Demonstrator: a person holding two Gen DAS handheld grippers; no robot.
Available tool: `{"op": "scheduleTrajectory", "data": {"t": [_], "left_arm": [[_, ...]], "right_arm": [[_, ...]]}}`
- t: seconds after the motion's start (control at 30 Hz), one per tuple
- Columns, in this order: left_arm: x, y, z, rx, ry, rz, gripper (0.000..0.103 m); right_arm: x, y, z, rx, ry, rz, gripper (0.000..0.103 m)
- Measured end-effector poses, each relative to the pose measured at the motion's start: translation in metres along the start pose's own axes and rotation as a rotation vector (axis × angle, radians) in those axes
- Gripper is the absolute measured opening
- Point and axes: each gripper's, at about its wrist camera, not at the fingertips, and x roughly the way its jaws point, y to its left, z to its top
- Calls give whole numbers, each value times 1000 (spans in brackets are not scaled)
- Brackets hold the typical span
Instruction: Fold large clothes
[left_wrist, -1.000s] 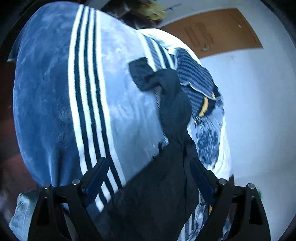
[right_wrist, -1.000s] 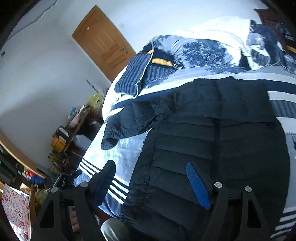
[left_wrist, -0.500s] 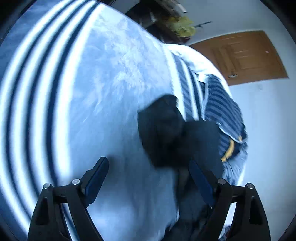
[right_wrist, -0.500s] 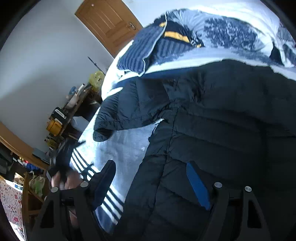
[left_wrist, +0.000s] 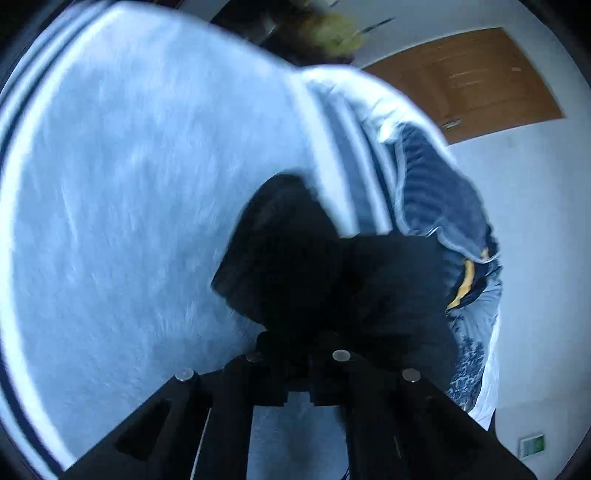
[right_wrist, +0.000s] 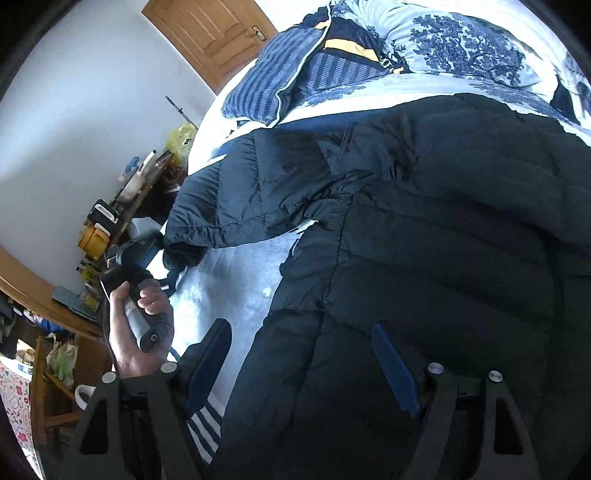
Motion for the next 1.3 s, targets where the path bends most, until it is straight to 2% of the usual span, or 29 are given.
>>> {"op": "scheduleTrajectory", "data": {"t": [0.1,0.2,0.27,0.37,0.43,0.5,0.6,0.7,0.8,0.87,0.93,1.0,1.07,1.1,1.2,1.3], "left_arm": [[-48,-33,7,130,-139,-55,5],[-92,-64,8,244,-235,-137,5],[-115,-85,4,333,-297,-141,5],[-139,-121,-14,479,-324,-200,5],[-153,-151,-39,606,-329,-248,5],[-162,-175,-61,689,-276,-302,5],[-167,-207,-94,730,-173,-371,5],[-171,-236,-127,794,-102,-386,5],[-176,-258,-168,908,-64,-402,5],[-166,-270,-196,966,8,-431,5],[-157,-274,-226,980,97,-455,5],[-141,-281,-258,1035,155,-447,5],[-124,-284,-288,1105,172,-426,5],[-113,-284,-304,1134,192,-409,5],[-79,-276,-344,1161,297,-393,5],[-42,-263,-369,1138,410,-368,5]], "right_arm": [[-6,8,8,-30,-10,-4,81],[-8,16,22,-54,-23,15,81],[-9,20,31,-58,-29,24,81],[-15,22,38,-40,-40,61,81],[-25,18,39,-32,-62,70,81],[-39,12,39,-38,-97,46,81],[-54,0,33,-61,-140,-4,81],[-53,0,22,-131,-177,-64,81],[-55,-10,16,-96,-205,-18,81],[-66,-30,16,-35,-229,10,81],[-78,-56,15,5,-255,49,81],[-82,-79,12,50,-260,28,81],[-82,-103,9,128,-244,21,81],[-84,-128,3,218,-243,24,82],[-97,-184,-17,396,-269,57,82],[-102,-223,-39,499,-260,41,82]]}}
